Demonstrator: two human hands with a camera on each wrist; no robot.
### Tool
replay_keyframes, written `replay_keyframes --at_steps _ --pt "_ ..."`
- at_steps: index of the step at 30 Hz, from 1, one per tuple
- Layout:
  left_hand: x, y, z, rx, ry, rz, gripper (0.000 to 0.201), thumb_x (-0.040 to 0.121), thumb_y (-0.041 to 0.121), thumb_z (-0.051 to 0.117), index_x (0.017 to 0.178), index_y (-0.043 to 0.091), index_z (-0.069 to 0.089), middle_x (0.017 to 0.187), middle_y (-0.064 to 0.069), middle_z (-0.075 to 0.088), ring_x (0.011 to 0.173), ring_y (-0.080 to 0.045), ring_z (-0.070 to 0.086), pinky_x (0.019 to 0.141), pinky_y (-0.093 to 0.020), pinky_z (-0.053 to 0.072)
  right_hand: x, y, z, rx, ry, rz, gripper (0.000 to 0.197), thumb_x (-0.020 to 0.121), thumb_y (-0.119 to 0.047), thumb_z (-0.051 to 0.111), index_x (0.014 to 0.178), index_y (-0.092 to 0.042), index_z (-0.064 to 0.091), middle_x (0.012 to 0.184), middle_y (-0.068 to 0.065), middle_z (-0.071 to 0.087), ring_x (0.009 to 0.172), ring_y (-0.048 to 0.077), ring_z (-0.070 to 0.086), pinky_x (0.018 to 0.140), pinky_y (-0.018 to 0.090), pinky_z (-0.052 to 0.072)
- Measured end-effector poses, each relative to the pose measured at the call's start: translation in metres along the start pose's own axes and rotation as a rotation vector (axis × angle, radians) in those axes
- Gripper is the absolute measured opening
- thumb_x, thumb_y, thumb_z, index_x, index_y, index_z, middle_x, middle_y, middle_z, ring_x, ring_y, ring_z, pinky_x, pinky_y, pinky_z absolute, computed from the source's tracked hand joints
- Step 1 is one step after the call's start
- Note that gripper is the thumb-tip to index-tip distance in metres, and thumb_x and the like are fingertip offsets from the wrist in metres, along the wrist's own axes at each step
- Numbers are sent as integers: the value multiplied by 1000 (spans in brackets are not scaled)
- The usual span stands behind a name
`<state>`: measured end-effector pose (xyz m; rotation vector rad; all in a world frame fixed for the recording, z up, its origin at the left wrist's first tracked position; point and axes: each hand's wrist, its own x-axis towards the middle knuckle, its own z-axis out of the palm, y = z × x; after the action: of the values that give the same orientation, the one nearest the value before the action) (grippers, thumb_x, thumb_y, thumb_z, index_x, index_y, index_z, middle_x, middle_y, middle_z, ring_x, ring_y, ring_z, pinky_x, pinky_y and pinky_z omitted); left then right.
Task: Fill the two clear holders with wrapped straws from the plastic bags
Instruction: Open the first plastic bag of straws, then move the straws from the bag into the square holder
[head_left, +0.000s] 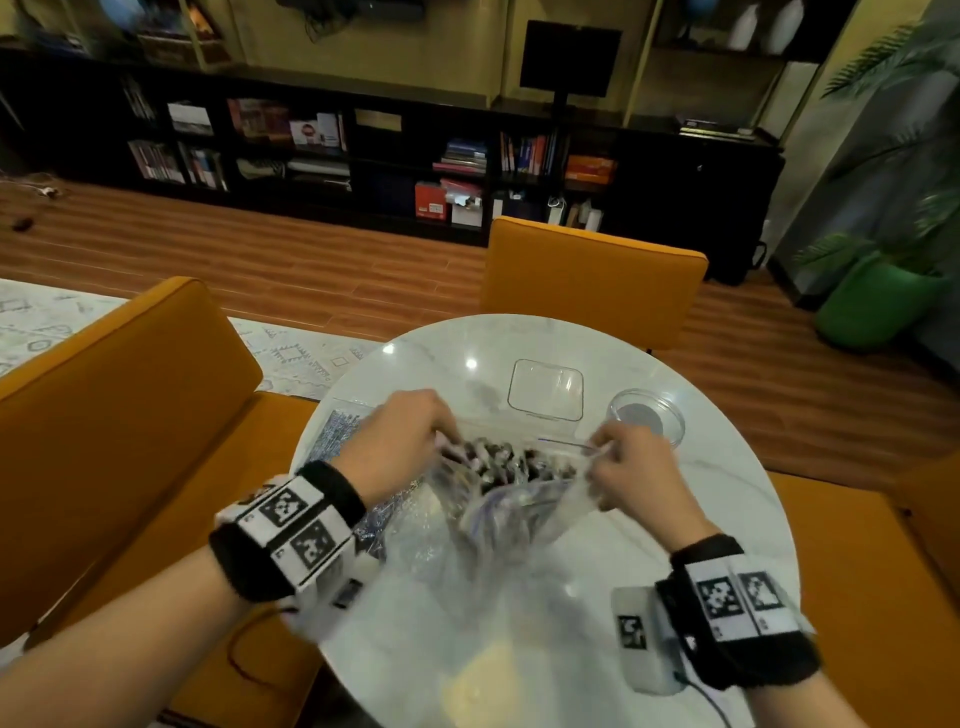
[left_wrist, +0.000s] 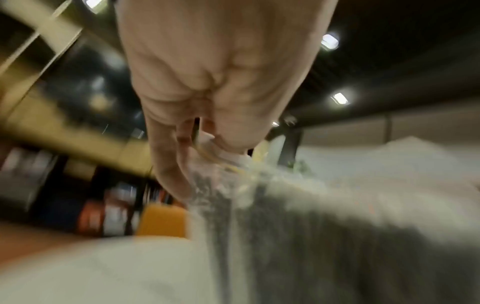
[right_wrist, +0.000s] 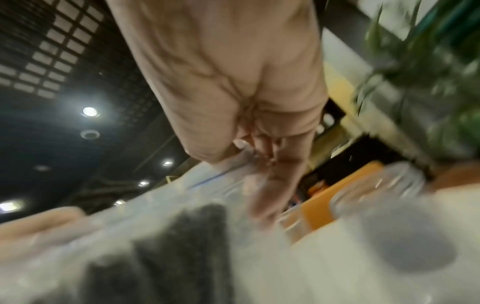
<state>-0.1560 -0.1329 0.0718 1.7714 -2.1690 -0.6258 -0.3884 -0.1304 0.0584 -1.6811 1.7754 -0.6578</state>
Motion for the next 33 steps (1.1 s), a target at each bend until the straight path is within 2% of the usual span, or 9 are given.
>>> replay_keyframes --at_steps 6,8,11,14,18,23,26,30,33 --pt "-3 4 19 -371 -274 -100 74 86 4 64 150 17 29 156 4 29 82 4 64 62 -14 50 -11 -1 18 146 -134 8 28 89 -4 54 111 -21 57 84 6 63 68 21 61 54 30 55" --pt "-3 -2 19 -355 -204 -89 63 88 -5 57 144 21 42 152 3 37 116 -7 55 73 -10 48 -12 11 16 95 -138 22 30 88 -1 53 111 -19 59 77 2 62 56 7 60 46 19 51" --pt "-8 -16 5 -162 3 -135 45 95 -1 43 135 18 54 139 -6 49 115 -15 50 87 -14 37 -11 42 -3 101 66 104 19 88 1 56 99 -8 68 84 11 70 61 9 66 48 20 57" --pt "-13 -10 7 -240 -176 -177 57 94 6 53 147 16 34 148 -11 37 108 -23 59 88 -17 43 -18 46 -3 163 -1 114 16 90 -11 61 105 -17 67 98 11 67 81 21 68 56 29 61" --pt "-9 0 11 -692 -291 -232 100 82 -9 63 153 28 3 157 -8 25 78 -19 64 78 -34 60 -28 41 10 169 -303 121 42 90 -12 61 124 -33 50 111 4 61 92 21 68 63 25 60" --pt "-9 -3 19 -637 -210 -174 104 77 -15 58 152 40 10 157 3 17 67 -9 56 51 -18 48 -32 53 11 164 -117 152 25 87 1 52 102 -12 68 95 12 68 76 23 68 73 38 63" --pt "-7 -1 21 -775 -231 -142 106 74 -22 58 151 39 17 148 0 38 116 -21 57 71 -30 58 -35 49 12 319 -82 118 33 89 3 51 110 -16 67 101 8 72 84 23 72 70 30 61" --pt "-3 -3 14 -942 -233 -173 113 66 -18 75 147 44 24 100 -9 58 85 -16 69 96 -51 51 -37 48 5 456 -2 51 34 94 0 49 112 -23 67 97 -1 73 85 19 71 67 28 57" --pt "-3 -4 11 -799 -308 -150 118 62 6 89 140 58 17 109 -4 52 90 -16 65 92 -44 52 -34 55 2 437 82 96 21 96 -10 53 106 -23 67 90 2 74 79 18 69 61 24 49"
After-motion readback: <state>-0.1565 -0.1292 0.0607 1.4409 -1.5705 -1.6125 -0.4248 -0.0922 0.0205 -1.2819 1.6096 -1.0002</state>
